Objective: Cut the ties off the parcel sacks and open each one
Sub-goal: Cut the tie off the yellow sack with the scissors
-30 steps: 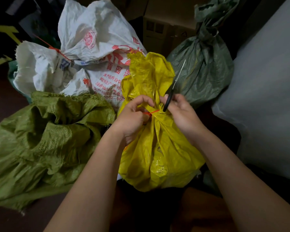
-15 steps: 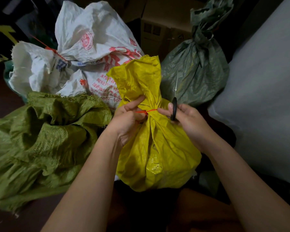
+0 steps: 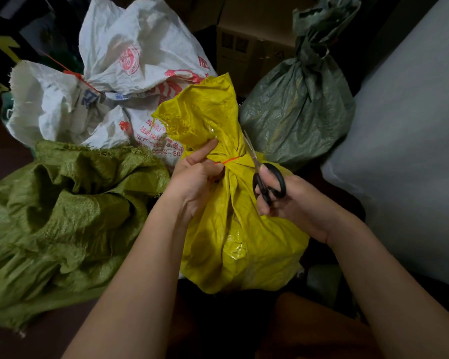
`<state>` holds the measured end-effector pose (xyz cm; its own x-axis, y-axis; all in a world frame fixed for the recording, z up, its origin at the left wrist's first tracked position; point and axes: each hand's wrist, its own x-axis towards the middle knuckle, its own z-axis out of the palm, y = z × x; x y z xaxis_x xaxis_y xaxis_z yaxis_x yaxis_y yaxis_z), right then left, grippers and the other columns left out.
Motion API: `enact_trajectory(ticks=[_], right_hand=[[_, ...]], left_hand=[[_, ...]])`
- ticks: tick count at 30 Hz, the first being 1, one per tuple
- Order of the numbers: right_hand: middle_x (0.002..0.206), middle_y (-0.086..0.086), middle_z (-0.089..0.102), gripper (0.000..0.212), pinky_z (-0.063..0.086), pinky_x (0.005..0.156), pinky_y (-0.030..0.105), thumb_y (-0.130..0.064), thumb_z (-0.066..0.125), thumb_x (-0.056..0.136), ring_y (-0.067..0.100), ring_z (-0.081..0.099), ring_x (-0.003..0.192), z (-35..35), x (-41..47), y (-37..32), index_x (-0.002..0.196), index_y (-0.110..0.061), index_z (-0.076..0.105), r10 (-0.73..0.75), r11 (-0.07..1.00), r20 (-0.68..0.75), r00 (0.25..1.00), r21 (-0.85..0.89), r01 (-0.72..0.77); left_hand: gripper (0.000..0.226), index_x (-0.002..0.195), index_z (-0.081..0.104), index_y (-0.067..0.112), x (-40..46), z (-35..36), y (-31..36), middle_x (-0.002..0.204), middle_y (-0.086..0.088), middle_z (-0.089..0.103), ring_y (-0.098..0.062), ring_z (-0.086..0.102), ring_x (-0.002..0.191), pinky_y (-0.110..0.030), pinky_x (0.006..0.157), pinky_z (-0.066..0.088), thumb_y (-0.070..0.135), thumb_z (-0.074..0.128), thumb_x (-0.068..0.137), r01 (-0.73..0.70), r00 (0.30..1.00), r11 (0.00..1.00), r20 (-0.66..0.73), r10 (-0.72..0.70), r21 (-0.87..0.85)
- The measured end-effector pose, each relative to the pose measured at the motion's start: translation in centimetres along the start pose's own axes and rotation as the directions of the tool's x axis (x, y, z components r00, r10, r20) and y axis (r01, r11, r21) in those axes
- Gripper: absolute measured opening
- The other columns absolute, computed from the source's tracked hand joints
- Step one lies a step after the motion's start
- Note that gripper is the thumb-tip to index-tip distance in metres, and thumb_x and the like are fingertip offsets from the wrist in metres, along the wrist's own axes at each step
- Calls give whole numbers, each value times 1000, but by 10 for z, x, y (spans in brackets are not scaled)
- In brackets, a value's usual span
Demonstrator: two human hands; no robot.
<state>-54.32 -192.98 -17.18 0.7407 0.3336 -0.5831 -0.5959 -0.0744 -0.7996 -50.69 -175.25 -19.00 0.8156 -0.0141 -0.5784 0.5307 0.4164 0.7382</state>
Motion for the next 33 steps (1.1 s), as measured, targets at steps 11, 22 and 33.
enact_trajectory(ticks=[11, 22, 33], right_hand=[[57, 7, 50, 45, 32, 83, 44, -62, 60, 75, 18, 52, 59, -10, -1, 5, 67, -17, 61, 111, 994, 112, 987, -1, -111], [62, 8, 47, 44, 29, 82, 44, -61, 62, 75, 16, 50, 56, -13, 5, 9, 67, -18, 60, 111, 992, 121, 986, 38, -117], [53, 2, 51, 62, 36, 76, 34, -72, 66, 66, 12, 50, 54, -8, 7, 11, 77, -12, 55, 95, 987, 70, 993, -140, -84]], left_hand=[[58, 137, 48, 3, 3, 2, 1, 75, -12, 47, -19, 51, 69, -27, 83, 48, -20, 46, 84, -26, 1000, 998, -17, 25, -51], [56, 136, 50, 5, -1, 5, 4, 72, -9, 51, -17, 57, 70, -21, 76, 53, -18, 49, 85, -34, 999, 999, -21, 33, -35], [57, 136, 49, 3, -3, 5, 5, 76, -12, 53, -15, 60, 62, -21, 61, 55, -20, 49, 84, -25, 1000, 999, -4, 25, -33]])
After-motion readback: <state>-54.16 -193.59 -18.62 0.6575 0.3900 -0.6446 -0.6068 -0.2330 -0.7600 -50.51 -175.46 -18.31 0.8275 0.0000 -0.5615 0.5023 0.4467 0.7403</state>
